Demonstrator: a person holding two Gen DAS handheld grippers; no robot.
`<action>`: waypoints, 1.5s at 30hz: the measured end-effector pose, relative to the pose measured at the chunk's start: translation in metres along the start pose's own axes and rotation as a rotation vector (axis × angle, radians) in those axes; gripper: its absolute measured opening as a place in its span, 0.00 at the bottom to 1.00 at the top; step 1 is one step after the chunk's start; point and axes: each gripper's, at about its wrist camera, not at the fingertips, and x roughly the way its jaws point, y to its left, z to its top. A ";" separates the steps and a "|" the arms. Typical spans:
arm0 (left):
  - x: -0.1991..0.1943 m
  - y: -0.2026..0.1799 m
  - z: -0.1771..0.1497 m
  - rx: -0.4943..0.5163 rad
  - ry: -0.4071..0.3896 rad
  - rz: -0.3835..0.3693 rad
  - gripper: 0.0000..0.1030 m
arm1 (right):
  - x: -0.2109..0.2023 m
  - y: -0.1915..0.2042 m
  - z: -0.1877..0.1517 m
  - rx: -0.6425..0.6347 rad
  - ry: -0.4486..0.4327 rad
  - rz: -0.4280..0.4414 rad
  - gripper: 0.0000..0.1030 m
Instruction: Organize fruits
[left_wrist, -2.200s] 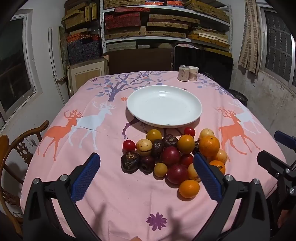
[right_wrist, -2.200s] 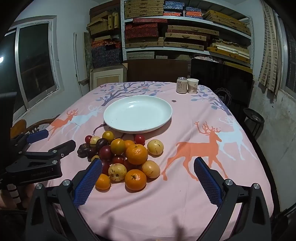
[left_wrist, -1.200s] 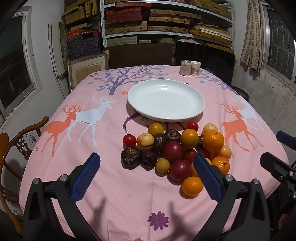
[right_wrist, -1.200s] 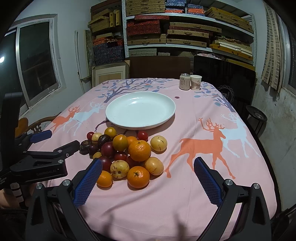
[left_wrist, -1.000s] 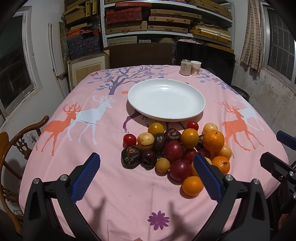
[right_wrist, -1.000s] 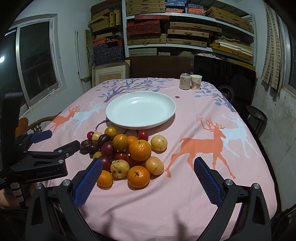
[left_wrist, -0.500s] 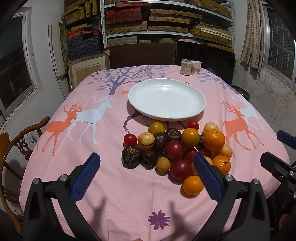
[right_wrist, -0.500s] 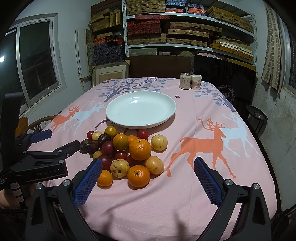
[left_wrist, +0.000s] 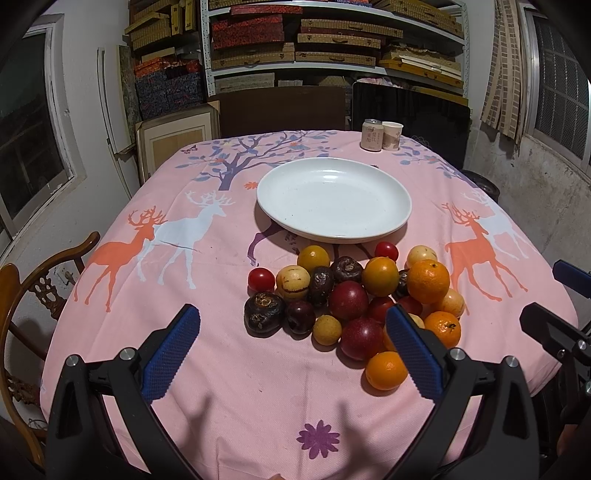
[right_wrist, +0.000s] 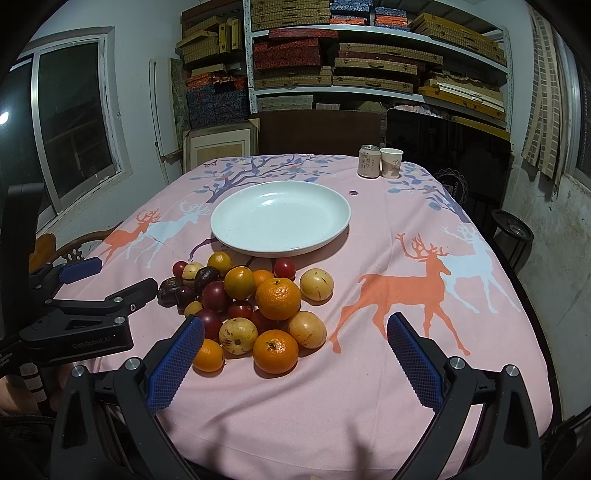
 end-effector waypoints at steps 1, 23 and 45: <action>0.000 0.000 0.000 0.001 -0.001 -0.001 0.96 | 0.000 0.000 0.000 -0.001 0.000 0.000 0.97; 0.003 0.004 0.000 -0.003 0.009 -0.006 0.96 | 0.007 0.003 -0.005 -0.005 0.016 0.007 0.97; 0.050 0.045 -0.021 -0.003 0.128 -0.016 0.96 | 0.036 -0.005 -0.019 -0.107 0.087 0.079 0.95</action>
